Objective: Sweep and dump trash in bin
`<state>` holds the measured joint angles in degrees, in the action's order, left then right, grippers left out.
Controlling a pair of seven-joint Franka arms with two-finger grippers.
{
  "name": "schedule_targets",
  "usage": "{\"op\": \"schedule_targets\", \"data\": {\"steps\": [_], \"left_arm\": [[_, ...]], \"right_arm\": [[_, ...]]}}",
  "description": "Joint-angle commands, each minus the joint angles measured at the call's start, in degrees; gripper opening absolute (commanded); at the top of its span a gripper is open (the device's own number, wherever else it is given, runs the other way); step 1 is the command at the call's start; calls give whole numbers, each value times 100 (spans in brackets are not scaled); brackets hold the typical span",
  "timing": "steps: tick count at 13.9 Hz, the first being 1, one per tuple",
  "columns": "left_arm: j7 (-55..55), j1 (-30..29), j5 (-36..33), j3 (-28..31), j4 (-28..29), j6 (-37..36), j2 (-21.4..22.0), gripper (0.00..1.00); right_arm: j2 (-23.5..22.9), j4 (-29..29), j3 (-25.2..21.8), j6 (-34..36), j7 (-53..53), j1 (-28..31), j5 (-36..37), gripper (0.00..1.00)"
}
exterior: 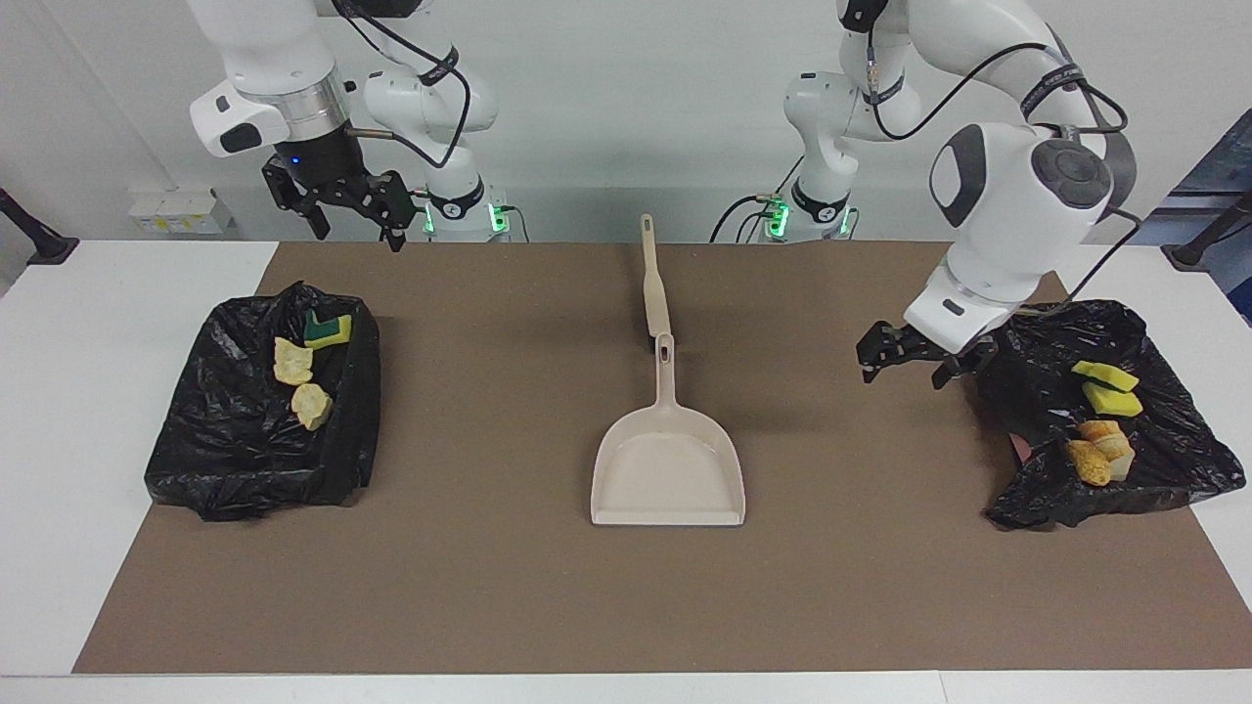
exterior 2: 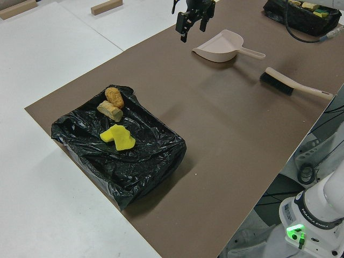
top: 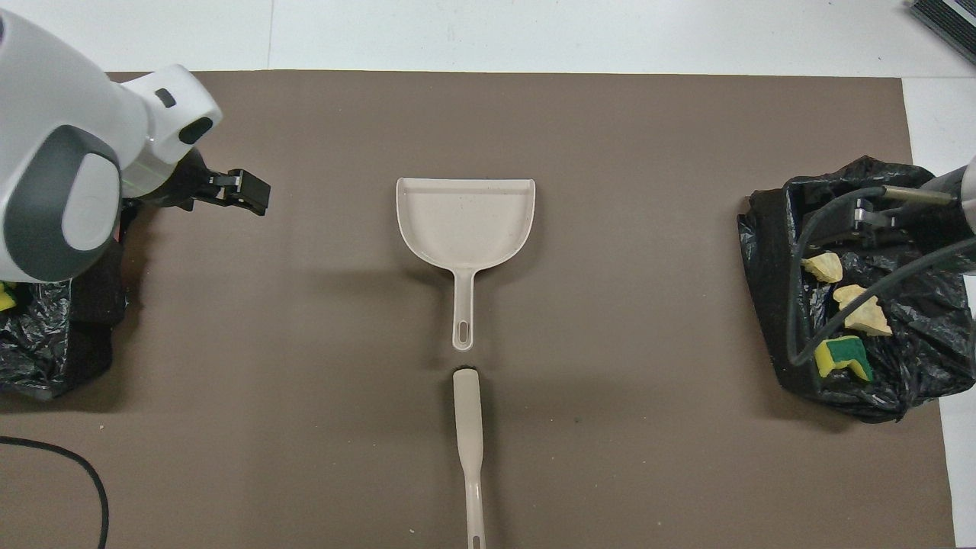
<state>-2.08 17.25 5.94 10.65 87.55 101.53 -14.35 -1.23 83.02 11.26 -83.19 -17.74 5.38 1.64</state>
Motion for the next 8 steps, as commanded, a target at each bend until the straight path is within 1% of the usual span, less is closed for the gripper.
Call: {"op": "schedule_targets", "data": {"steps": [1,3,8], "left_arm": [[-432,-283,-49,-28,52,-143,126,100],[-644,-476,-58,-19,35,-160,204,100],[-1417,-1126,-40,-19,52,-468,416,100]], "right_arm": [[-44,-102,43,119,113,68,3,100],[-44,-102,43,119,113,68,12,100],[-44,-102,43,119,113,68,12,100]]}}
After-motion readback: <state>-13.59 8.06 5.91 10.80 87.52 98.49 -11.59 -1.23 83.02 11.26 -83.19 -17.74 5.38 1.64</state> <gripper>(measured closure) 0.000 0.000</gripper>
